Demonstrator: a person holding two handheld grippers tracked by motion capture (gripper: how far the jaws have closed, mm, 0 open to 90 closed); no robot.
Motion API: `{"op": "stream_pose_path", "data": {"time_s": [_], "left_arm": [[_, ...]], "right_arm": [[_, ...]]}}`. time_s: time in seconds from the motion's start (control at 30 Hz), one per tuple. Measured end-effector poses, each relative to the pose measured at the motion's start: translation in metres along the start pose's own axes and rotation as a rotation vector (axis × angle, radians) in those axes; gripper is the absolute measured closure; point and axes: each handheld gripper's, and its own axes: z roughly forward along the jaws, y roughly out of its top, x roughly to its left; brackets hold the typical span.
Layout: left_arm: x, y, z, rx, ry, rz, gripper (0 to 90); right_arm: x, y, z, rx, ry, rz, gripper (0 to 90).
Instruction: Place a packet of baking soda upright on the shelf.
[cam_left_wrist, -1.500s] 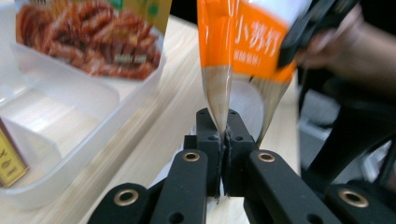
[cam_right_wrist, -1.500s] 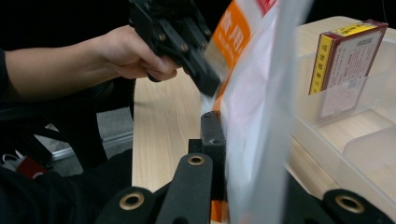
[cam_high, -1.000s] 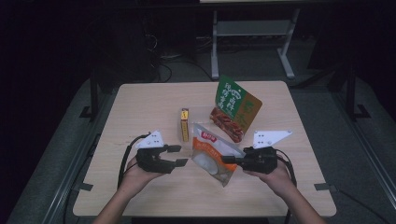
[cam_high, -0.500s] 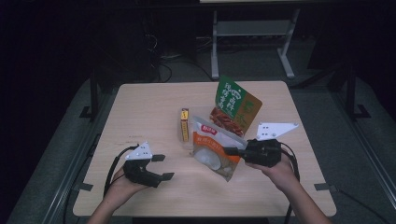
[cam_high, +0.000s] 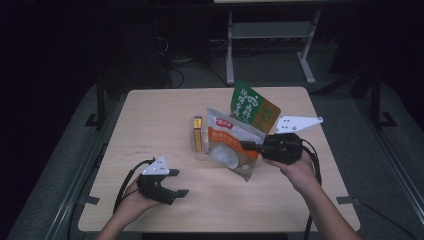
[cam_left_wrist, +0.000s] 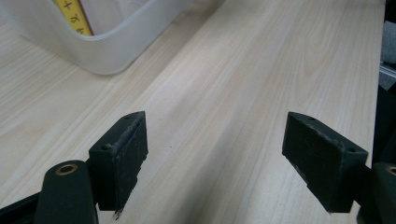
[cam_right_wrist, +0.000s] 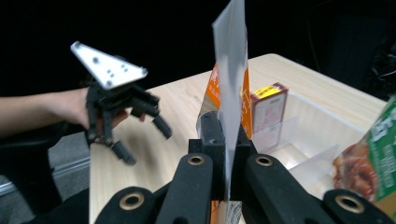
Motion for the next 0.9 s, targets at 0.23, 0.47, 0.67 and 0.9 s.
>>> {"op": "stream_pose_path", "data": {"time_s": [0.23,0.47,0.67,0.9], "left_arm": [[0.001,-0.001,0.001,-0.001,-0.002,-0.011,21.9],[0.001,-0.001,-0.001,-0.005,0.001,-0.013,21.9],[0.003,-0.001,-0.001,-0.007,0.003,-0.013,21.9],[0.003,-0.002,-0.001,0.001,0.000,-0.007,21.8]], "right_arm": [[-0.010,0.016,0.009,-0.004,-0.060,0.026,90.0],[-0.021,0.031,0.025,-0.009,-0.142,0.051,90.0],[-0.032,0.036,0.040,-0.013,-0.202,0.092,90.0],[-0.041,0.038,0.059,-0.012,-0.248,0.146,90.0]]}}
